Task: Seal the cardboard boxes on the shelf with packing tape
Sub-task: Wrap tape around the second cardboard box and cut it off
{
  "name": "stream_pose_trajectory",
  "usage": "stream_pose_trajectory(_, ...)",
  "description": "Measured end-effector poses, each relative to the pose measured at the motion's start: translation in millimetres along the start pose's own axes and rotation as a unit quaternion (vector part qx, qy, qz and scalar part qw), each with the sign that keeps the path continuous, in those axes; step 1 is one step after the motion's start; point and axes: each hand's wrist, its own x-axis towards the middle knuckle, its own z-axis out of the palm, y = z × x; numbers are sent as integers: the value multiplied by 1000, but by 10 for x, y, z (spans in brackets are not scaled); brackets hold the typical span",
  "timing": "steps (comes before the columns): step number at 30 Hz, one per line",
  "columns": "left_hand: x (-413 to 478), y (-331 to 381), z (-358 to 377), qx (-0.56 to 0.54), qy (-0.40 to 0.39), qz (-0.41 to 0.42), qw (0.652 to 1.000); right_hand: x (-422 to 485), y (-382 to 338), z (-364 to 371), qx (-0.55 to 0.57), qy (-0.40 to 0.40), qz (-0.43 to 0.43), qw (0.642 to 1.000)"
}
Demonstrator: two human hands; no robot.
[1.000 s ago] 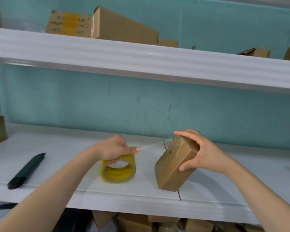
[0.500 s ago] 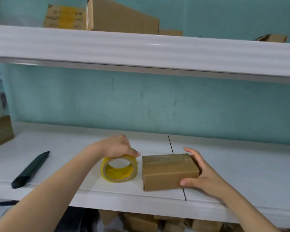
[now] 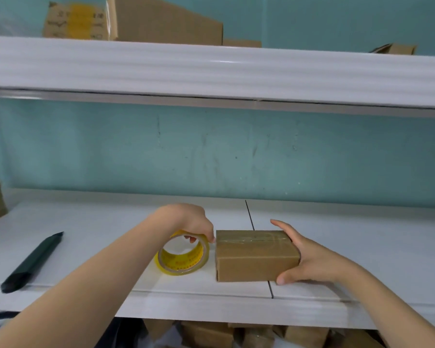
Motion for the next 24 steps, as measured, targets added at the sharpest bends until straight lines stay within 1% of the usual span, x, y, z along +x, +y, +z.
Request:
stream_pose_trajectory(1,4,-4,7,2,1,-1,1000,18,-66,-49,-84,-4,14,996)
stream_pose_trajectory(2,7,-7,11,4,0,-4,1000,48,-142,-93,-168,15,19,986)
stream_pose_trajectory(4,3,-13,6,9,-4,-13,1000,108,-371,-143,-274,63,-25,959)
stream_pose_trajectory(5,0,-14,-6,12,-10,-16,1000,131,-488,-148,-312,66,-48,947)
stream_pose_trajectory(7,4,-11,-29,15,-21,-14,1000,151,-641,-184,-389,28,-47,919)
stream_pose_trajectory(9,9,-12,-31,8,-22,-8,1000,121,-681,-250,-426,-32,-6,904)
stream_pose_trajectory(11,12,2,-33,-3,-17,-1,1000,76,-662,-282,-427,-85,38,900)
stream_pose_trajectory(13,14,30,-38,-15,-21,9,1000,52,-670,-226,-444,-128,91,882)
stream_pose_trajectory(15,9,64,-50,-13,-31,16,999,85,-674,-94,-473,-134,128,861)
stream_pose_trajectory(16,8,69,-56,-11,-34,18,999,113,-695,-9,-484,-122,129,857)
stream_pose_trajectory(17,10,68,-61,-12,-35,19,999,147,-720,75,-486,-104,114,860)
stream_pose_trajectory(18,12,61,-67,-14,-34,19,999,187,-746,147,-473,-88,88,872)
stream_pose_trajectory(20,15,38,-75,-25,-28,18,999,253,-803,256,-420,-88,44,902)
stream_pose_trajectory(22,20,14,-65,-43,-16,18,999,291,-831,295,-375,-99,37,921)
stream_pose_trajectory(24,11,-7,-36,-51,9,26,998,310,-799,310,-356,-79,32,931)
